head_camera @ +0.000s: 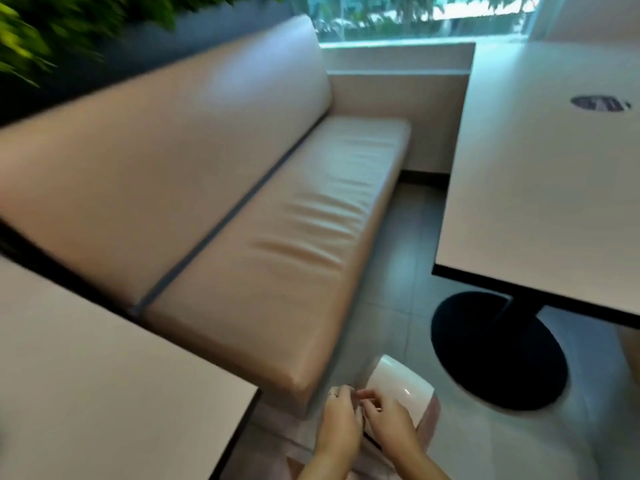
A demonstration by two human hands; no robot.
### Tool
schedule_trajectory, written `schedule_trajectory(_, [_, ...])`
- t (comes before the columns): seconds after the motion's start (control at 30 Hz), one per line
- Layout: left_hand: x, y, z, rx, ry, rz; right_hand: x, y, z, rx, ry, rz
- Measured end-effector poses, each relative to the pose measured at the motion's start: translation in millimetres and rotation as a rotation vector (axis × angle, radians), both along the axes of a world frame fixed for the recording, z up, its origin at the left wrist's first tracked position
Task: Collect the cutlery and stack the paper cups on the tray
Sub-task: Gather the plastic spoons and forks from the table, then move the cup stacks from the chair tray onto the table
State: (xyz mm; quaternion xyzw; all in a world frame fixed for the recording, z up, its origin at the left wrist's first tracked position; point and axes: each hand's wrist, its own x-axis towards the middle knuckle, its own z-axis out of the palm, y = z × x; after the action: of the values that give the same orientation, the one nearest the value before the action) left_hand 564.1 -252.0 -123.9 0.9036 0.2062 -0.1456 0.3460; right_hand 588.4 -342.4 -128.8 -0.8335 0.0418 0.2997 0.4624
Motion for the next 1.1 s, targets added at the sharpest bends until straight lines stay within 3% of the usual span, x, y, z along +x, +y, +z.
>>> schedule_trajectory(0.2, [-26,53,114,0.246,-0.258,0.091,-8,57,101,0.001,-0.358,0.282])
schedule_trajectory(0.47, [-142,157,216,0.655,-0.192,0.356,-68,161,215,0.006,-0.605,0.736])
schedule_trajectory(0.77, [-341,222,271,0.759,0.019,0.697,-212,251,271,-0.171,-0.843,1.248])
schedule_trajectory(0.93, [-444,233,274,0.654,0.092,0.831,-309,289,277,-0.203,-0.89,1.329])
schedule_trajectory(1.1, [-532,248,279,0.666,0.161,0.863,-401,327,284,-0.164,-0.94,1.383])
